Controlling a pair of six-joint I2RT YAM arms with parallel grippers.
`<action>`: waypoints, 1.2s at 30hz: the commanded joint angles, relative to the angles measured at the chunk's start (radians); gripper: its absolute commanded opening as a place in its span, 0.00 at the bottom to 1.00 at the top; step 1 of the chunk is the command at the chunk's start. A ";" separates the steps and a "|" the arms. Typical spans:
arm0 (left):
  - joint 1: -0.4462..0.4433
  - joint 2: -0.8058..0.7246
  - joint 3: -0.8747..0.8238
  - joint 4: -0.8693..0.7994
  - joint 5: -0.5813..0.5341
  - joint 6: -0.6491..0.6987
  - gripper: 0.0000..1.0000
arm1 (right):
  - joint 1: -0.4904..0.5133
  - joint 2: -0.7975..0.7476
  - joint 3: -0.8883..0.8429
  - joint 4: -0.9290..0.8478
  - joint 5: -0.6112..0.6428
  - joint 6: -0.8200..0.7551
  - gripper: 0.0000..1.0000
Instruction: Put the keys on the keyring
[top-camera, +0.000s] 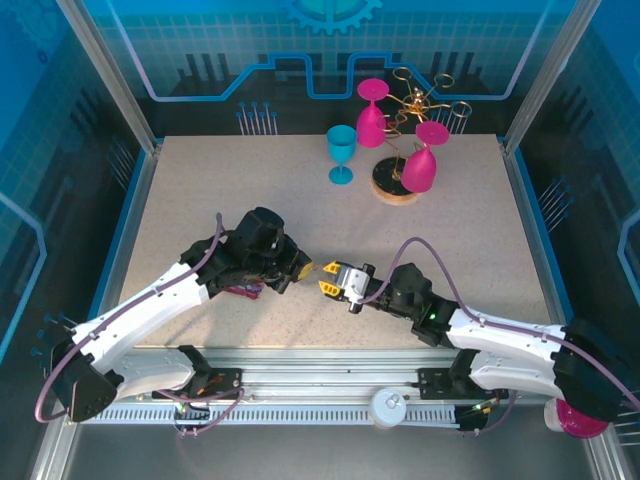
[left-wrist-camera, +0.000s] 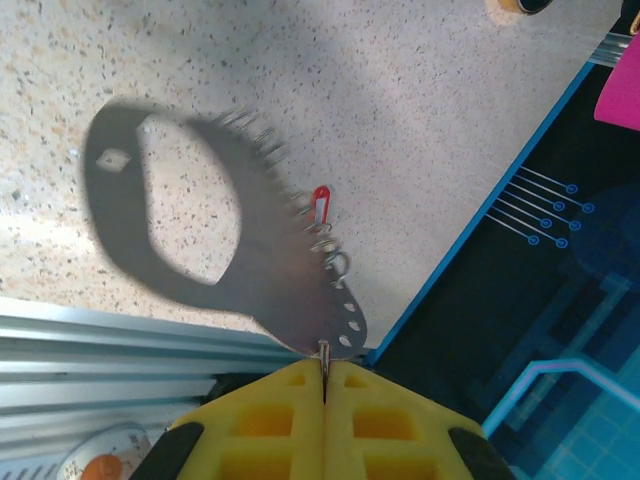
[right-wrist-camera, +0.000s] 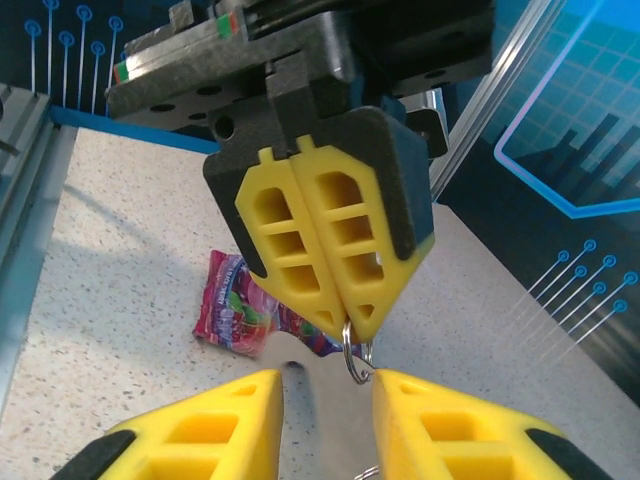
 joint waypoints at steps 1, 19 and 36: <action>0.014 -0.010 -0.022 0.041 0.073 -0.066 0.00 | 0.016 0.025 0.013 0.084 0.017 -0.085 0.30; 0.017 -0.007 -0.027 0.043 0.097 -0.084 0.00 | 0.028 0.101 0.033 0.119 0.095 -0.156 0.22; 0.023 -0.031 -0.016 0.067 -0.005 0.083 0.78 | 0.028 0.081 0.021 0.137 0.120 -0.086 0.00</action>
